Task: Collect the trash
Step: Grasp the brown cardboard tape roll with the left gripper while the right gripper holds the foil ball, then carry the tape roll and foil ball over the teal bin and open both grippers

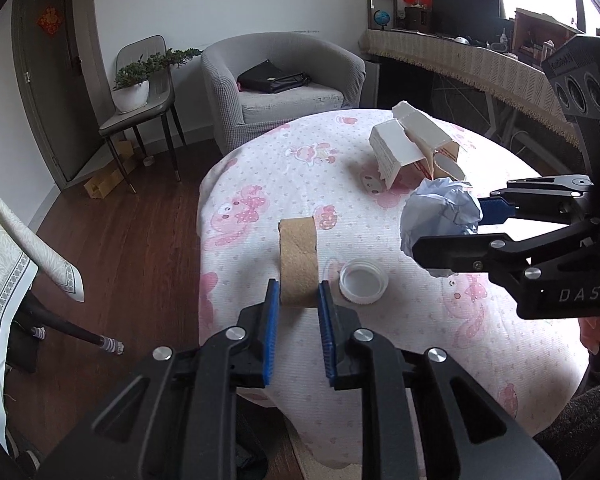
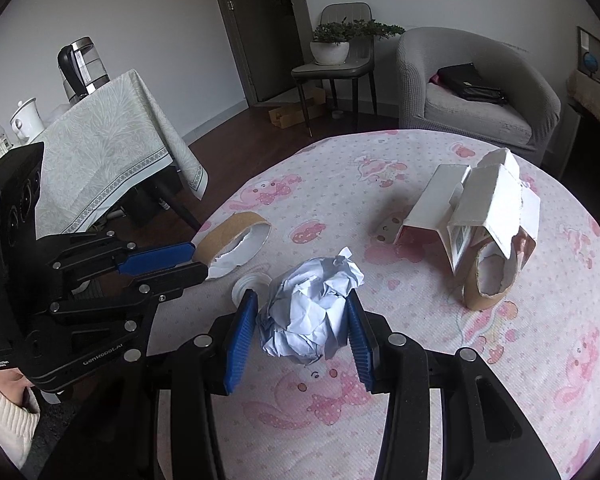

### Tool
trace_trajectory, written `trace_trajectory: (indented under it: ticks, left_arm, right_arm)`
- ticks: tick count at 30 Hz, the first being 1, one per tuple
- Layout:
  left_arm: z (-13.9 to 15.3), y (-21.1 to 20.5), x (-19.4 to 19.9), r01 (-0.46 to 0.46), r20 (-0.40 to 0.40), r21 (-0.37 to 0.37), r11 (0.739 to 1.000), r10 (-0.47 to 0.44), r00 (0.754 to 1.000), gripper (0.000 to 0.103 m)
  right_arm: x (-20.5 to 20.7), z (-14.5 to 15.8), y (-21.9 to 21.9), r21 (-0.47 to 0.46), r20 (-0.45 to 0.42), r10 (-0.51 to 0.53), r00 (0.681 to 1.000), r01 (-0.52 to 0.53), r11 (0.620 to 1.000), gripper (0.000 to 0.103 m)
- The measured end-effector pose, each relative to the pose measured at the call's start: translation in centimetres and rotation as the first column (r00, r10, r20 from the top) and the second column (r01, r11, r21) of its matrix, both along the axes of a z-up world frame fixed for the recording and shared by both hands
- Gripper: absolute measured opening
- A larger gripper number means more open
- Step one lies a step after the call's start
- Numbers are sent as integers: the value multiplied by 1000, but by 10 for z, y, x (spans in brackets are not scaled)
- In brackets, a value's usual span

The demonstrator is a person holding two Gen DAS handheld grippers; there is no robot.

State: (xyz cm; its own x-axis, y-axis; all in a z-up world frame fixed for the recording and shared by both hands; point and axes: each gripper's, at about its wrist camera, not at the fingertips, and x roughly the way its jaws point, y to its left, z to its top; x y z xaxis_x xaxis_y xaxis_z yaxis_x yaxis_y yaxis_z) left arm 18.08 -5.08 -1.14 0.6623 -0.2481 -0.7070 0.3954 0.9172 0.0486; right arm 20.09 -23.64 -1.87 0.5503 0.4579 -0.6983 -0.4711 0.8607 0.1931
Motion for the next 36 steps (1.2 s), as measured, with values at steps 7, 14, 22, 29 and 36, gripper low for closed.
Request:
trace_trajectory:
  ticks: [7, 14, 22, 29, 36]
  left_arm:
    - [4, 15, -2, -29, 8, -17, 999, 29, 1000, 21]
    - [7, 49, 0, -98, 1, -58, 993, 98, 995, 21]
    - [-2, 98, -1, -183, -40, -70, 981, 181, 983, 21]
    - [-29, 132, -5, -233, -109, -23, 972, 229, 967, 21]
    - [-64, 165, -10, -278, -199, 24, 960, 277, 940, 21]
  right_arm:
    - [-1, 6, 12, 11, 15, 9, 1000, -10, 1000, 44]
    - [2, 15, 31, 28, 46, 20, 999, -22, 999, 44]
    - [4, 23, 65, 42, 75, 62, 995, -66, 997, 44]
    - [7, 28, 99, 65, 81, 112, 990, -118, 991, 44]
    - [7, 22, 141, 60, 63, 186, 981, -189, 980, 44]
